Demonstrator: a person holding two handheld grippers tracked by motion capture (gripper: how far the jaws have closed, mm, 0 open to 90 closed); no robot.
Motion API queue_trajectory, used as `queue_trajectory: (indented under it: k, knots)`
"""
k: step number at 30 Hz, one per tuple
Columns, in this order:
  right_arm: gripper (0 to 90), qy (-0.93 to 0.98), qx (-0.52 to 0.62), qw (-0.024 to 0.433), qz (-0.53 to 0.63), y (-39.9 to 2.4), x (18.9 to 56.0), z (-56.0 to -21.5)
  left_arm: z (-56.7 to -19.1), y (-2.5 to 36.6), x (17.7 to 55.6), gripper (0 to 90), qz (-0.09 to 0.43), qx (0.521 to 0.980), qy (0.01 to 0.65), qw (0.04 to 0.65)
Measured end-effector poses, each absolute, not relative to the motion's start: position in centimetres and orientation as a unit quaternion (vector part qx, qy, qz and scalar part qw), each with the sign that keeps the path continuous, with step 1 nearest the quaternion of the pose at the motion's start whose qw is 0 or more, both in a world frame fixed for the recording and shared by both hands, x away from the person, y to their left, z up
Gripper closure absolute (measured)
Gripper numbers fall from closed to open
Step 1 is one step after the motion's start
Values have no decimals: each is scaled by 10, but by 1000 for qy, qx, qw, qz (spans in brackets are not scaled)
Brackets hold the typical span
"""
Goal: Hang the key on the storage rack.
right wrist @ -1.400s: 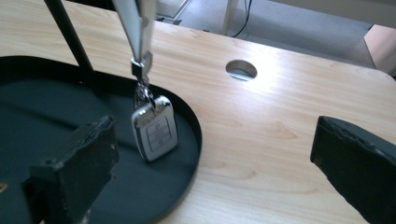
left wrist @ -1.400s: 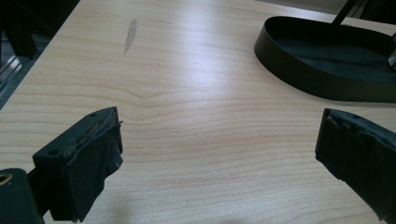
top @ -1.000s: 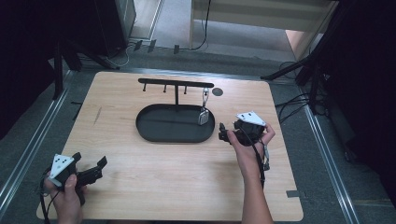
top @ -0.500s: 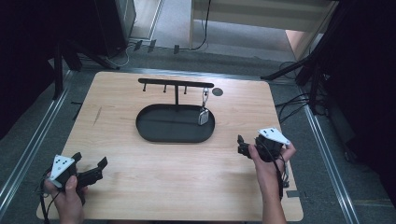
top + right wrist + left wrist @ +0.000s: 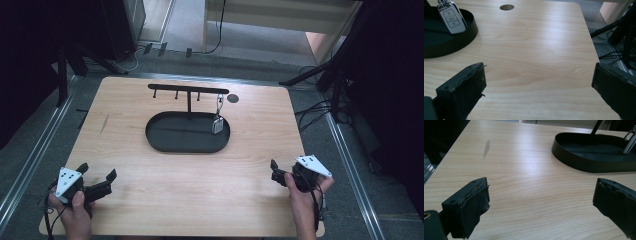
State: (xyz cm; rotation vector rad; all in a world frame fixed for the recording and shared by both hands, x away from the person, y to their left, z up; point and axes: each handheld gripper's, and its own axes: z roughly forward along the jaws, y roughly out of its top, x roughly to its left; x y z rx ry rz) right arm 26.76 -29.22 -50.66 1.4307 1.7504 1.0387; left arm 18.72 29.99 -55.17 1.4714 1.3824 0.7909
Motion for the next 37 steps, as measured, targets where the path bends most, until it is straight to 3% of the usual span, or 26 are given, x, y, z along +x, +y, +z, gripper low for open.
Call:
queue_trajectory:
  k: [10,17,37]
  knots:
    - [0,645,562,319,406,-322,241,-530,-552,298,185,9,330,600,557,470]
    - [0,625,568,326,425,-342,223,-540,-553,302,178,9,338,584,539,504]
    - [14,578,589,334,455,-349,220,-546,-553,306,183,9,321,578,559,500]
